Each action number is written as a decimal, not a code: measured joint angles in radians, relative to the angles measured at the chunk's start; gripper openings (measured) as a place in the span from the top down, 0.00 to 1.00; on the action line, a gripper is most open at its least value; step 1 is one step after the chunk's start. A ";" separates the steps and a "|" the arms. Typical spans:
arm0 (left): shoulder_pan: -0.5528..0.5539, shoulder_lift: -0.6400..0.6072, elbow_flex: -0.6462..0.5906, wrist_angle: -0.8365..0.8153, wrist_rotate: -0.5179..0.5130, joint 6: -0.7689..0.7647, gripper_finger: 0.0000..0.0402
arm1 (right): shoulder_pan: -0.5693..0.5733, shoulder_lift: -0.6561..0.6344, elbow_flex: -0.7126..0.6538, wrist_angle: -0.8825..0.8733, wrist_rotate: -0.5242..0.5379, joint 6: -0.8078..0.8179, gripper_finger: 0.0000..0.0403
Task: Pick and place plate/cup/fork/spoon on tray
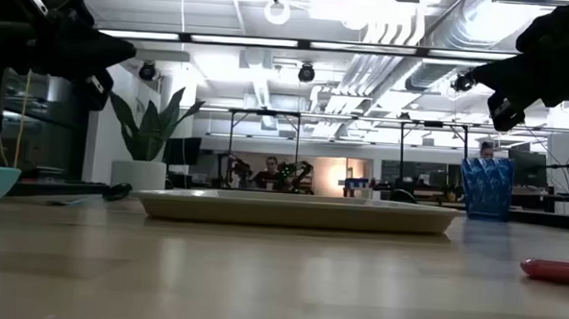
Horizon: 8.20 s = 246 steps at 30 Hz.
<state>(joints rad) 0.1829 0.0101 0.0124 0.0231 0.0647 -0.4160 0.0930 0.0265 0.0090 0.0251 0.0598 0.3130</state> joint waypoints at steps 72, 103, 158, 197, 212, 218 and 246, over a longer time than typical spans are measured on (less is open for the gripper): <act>0.000 0.000 0.000 0.000 0.000 0.000 1.00 | 0.000 0.000 0.000 0.000 0.000 0.000 1.00; 0.000 0.000 0.000 0.000 0.000 0.000 1.00 | 0.000 0.000 0.000 0.000 0.000 0.000 1.00; 0.000 0.000 0.000 0.000 0.000 0.005 1.00 | 0.000 0.000 0.000 0.000 0.000 0.000 1.00; 0.000 0.000 0.000 0.000 0.000 0.026 1.00 | 0.000 0.000 0.000 0.000 0.000 0.000 1.00; 0.000 0.000 0.000 0.000 0.000 0.026 1.00 | 0.000 0.000 0.000 0.000 0.000 0.000 1.00; 0.000 0.000 0.000 0.000 0.000 0.026 1.00 | 0.000 0.000 0.000 0.099 0.111 -0.061 1.00; 0.000 0.000 0.000 0.013 -0.003 0.019 1.00 | -0.148 0.562 0.237 0.128 0.193 0.189 1.00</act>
<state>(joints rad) 0.1829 0.0105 0.0123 0.0363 0.0613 -0.3974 -0.0546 0.5886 0.2462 0.1531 0.2526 0.5023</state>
